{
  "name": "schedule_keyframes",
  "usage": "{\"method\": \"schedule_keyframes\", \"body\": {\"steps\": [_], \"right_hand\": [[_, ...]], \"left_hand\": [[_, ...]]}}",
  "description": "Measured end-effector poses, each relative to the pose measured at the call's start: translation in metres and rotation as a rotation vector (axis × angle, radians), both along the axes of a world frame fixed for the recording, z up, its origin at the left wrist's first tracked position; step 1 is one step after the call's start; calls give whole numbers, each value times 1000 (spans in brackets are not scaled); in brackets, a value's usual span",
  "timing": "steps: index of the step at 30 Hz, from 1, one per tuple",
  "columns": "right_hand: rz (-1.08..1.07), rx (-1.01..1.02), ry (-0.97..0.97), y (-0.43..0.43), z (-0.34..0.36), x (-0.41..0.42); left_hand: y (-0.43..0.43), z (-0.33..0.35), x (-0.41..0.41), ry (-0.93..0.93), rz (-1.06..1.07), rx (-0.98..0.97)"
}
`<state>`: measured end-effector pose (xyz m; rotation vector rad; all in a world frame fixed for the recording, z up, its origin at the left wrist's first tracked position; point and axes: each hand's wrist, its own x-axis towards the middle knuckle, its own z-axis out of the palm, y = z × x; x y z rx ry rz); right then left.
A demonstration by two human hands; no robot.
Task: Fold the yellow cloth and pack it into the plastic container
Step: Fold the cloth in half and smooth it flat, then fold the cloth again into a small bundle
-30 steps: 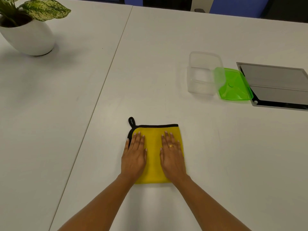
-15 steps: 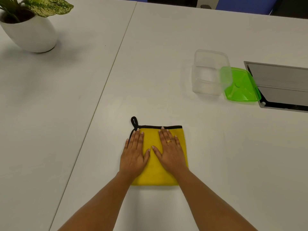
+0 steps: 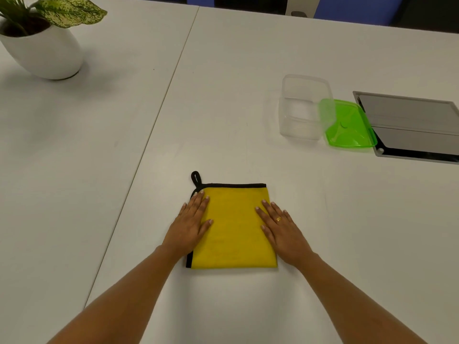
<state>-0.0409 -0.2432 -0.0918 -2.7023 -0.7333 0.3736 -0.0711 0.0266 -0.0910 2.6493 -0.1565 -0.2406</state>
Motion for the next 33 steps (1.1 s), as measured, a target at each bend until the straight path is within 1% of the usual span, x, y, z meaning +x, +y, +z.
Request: {"method": "schedule_keyframes", "body": {"steps": [2, 4, 6, 8, 10, 11, 14, 16, 18, 20, 22, 24, 26, 28, 31, 33], "right_hand": [[61, -38, -14, -16, 2, -13], [117, -79, -31, -29, 5, -25], [157, -84, -82, -37, 14, -37], [211, -93, -162, -40, 21, -47], [281, -125, -215, -40, 26, -55], [319, -118, -242, -39, 27, -57], [368, -89, -271, -33, 30, -63], [342, -105, -288, -25, 34, -66], [275, -103, -299, -18, 37, -70], [196, -73, -283, -11, 39, -75], [108, 41, -214, -7, 37, -77], [-36, 192, -92, -5, 36, -78], [-132, 257, -28, -5, 34, -80], [-152, 278, -24, -4, 38, -83], [-144, 294, -25, 0, 43, -86], [-167, 324, -39, 3, 47, -87]], "left_hand": [[11, 4, -7, -39, -73, 38], [19, 16, -18, -124, -181, 80], [23, 29, -34, -163, -301, 132], [24, 38, -49, -215, -374, 192], [25, 39, -61, -238, -418, 170], [27, 38, -68, -203, -420, 176], [28, 42, -80, -306, -414, 187], [24, 46, -84, -277, -397, 212], [19, 48, -87, -301, -377, 244], [10, 49, -91, -280, -382, 234], [-1, 50, -92, -307, -378, 198], [-13, 49, -94, -290, -386, 164], [-25, 47, -94, -267, -380, 168], [-35, 47, -92, -212, -376, 202], [-46, 41, -91, -125, -327, 150], [-54, 36, -90, -157, -303, 176]]}}
